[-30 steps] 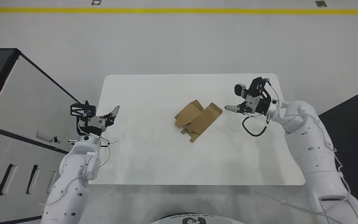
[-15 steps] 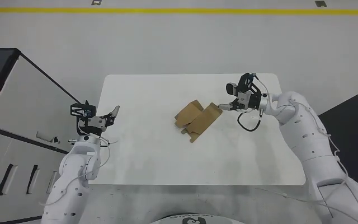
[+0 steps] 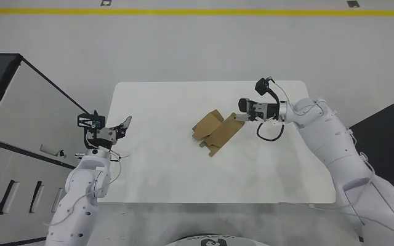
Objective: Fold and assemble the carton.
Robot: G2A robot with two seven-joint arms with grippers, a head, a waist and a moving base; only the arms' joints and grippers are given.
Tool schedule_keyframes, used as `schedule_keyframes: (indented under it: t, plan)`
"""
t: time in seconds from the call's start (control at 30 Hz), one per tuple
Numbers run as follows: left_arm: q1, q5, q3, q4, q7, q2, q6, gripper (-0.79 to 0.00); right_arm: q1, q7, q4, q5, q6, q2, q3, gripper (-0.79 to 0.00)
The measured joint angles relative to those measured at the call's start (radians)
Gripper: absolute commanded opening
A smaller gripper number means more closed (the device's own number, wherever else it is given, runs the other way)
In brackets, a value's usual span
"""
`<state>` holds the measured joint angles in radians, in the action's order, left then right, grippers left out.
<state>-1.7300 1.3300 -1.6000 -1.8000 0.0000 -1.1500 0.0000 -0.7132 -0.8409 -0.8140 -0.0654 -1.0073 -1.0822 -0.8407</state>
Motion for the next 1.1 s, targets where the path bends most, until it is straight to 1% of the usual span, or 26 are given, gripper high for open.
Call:
schedule_keyframes:
  t: [0.07, 0.2, 0.3, 0.57, 0.67, 0.9, 1.1]
  plan:
    - [0.0, 0.0, 0.0, 0.0, 0.0, 0.0, 0.0, 0.0, 0.035, 0.019, 0.043, 0.052, 0.01, -0.01, 0.061, 0.0]
    - [0.0, 0.0, 0.0, 0.0, 0.0, 0.0, 0.0, 0.0, 0.107, -0.014, 0.12, 0.152, 0.042, -0.031, 0.198, 0.0]
    - [0.0, 0.0, 0.0, 0.0, 0.0, 0.0, 0.0, 0.0, 0.127, -0.014, 0.15, 0.198, 0.041, -0.04, 0.265, 0.0]
    - [0.0, 0.0, 0.0, 0.0, 0.0, 0.0, 0.0, 0.0, 0.126, -0.013, 0.148, 0.197, 0.041, -0.04, 0.255, 0.0]
    - [0.0, 0.0, 0.0, 0.0, 0.0, 0.0, 0.0, 0.0, 0.093, 0.0, 0.12, 0.235, 0.031, -0.041, 0.252, 0.0]
    - [0.0, 0.0, 0.0, 0.0, 0.0, 0.0, 0.0, 0.0, 0.083, -0.044, 0.109, 0.31, 0.072, -0.037, 0.261, 0.0]
    - [0.0, 0.0, 0.0, 0.0, 0.0, 0.0, 0.0, 0.0, 0.093, -0.062, 0.119, 0.336, 0.09, -0.036, 0.28, 0.0]
